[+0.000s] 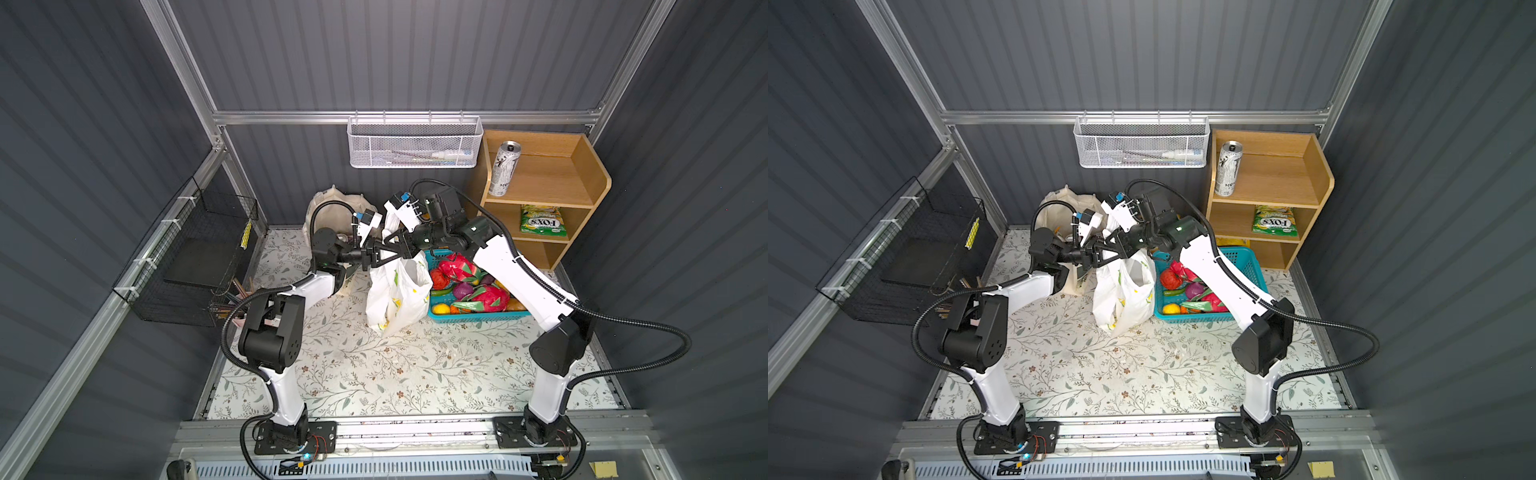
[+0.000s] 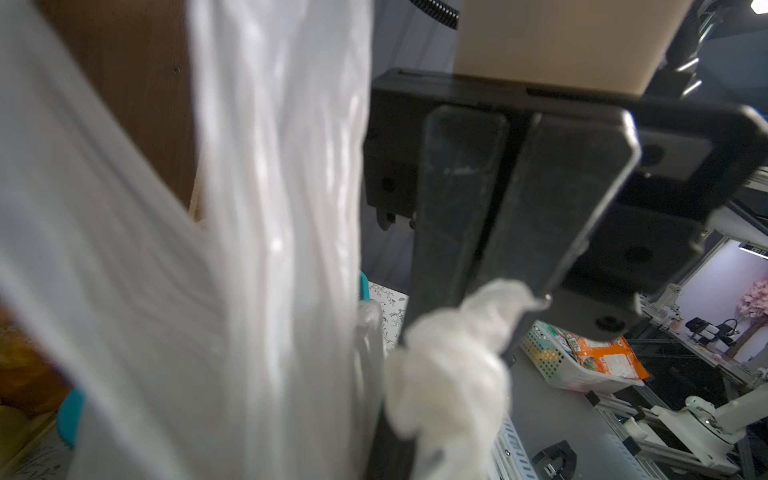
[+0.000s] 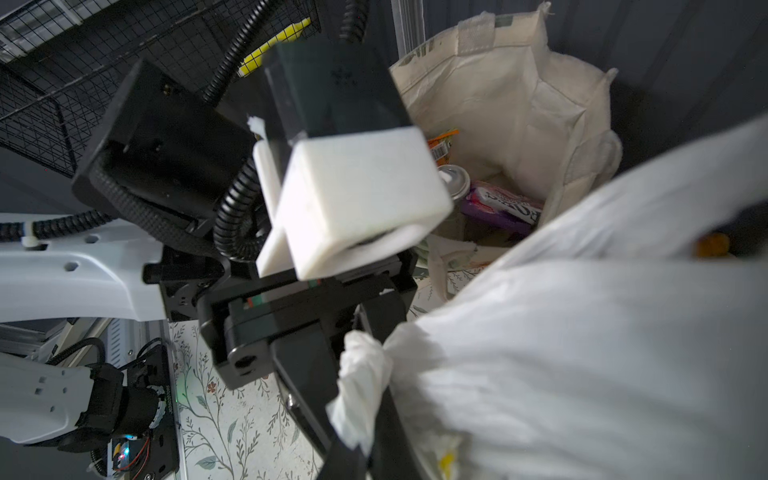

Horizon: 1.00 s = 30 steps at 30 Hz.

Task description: Place the mixed food into the grocery bags and tie them

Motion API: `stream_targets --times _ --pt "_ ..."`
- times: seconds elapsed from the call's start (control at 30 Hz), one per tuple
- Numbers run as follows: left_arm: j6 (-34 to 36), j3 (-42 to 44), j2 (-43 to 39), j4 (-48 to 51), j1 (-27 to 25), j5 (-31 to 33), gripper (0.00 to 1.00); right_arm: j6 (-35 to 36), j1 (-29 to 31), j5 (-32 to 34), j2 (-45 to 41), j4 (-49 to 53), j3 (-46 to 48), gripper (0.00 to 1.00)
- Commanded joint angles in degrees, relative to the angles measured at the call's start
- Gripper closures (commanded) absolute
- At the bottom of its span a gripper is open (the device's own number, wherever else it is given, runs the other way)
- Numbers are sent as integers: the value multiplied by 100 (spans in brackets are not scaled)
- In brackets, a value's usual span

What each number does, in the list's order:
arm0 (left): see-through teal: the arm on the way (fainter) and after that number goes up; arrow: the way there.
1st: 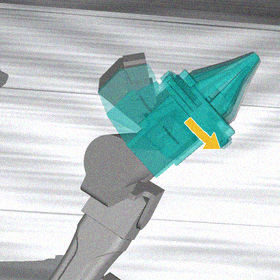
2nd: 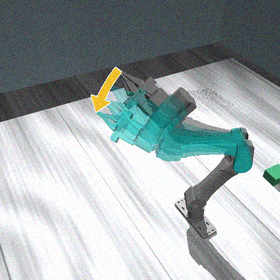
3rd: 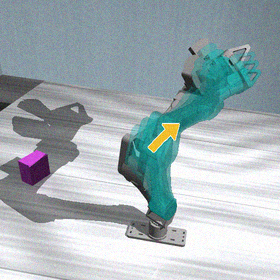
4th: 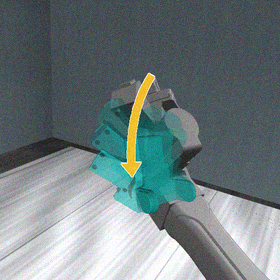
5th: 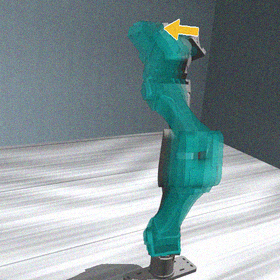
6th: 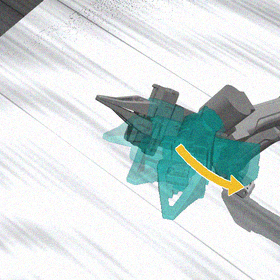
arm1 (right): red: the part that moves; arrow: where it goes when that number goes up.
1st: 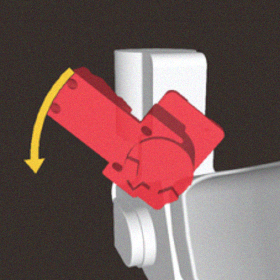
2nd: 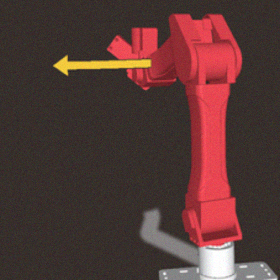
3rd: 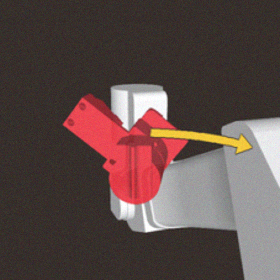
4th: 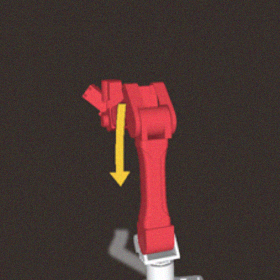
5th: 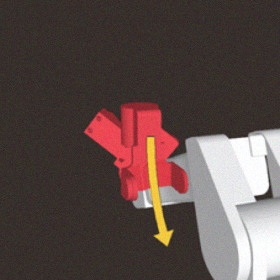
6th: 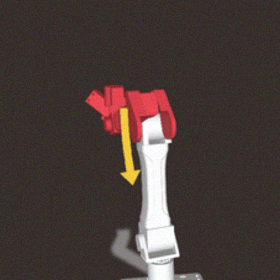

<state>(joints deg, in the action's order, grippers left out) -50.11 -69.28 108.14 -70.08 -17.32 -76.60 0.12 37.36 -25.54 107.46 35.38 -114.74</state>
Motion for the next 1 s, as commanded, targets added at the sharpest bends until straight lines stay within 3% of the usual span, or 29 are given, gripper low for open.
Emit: stream_targets --times 0.0,0.17,0.3,0.37,0.47,0.57,0.8,0.97 --pt "-1022 -276 57 -1270 -21 271 88 -185 157 -451 -83 151 126 100" --pt "36 -146 -206 11 -8 538 100 -214 159 -461 -85 105 152 99" --pt "1291 -108 -544 1508 -17 728 100 -223 157 -443 -96 74 197 94" --pt "1660 -137 -625 2011 -17 710 100 -265 141 -458 -127 17 206 84" --pt "1786 -104 -645 2209 -17 655 100 -435 27 -496 -216 -108 152 49" --pt "1793 -69 -645 2197 -17 630 100 -747 -186 -666 -460 -336 175 33" --pt "2036 -110 -697 2348 -17 398 100 -1355 -908 -555 -1285 -1019 1011 24" --pt "2548 -191 -802 2977 -17 257 100 -2076 -1470 -1210 -1046 -1440 881 18"
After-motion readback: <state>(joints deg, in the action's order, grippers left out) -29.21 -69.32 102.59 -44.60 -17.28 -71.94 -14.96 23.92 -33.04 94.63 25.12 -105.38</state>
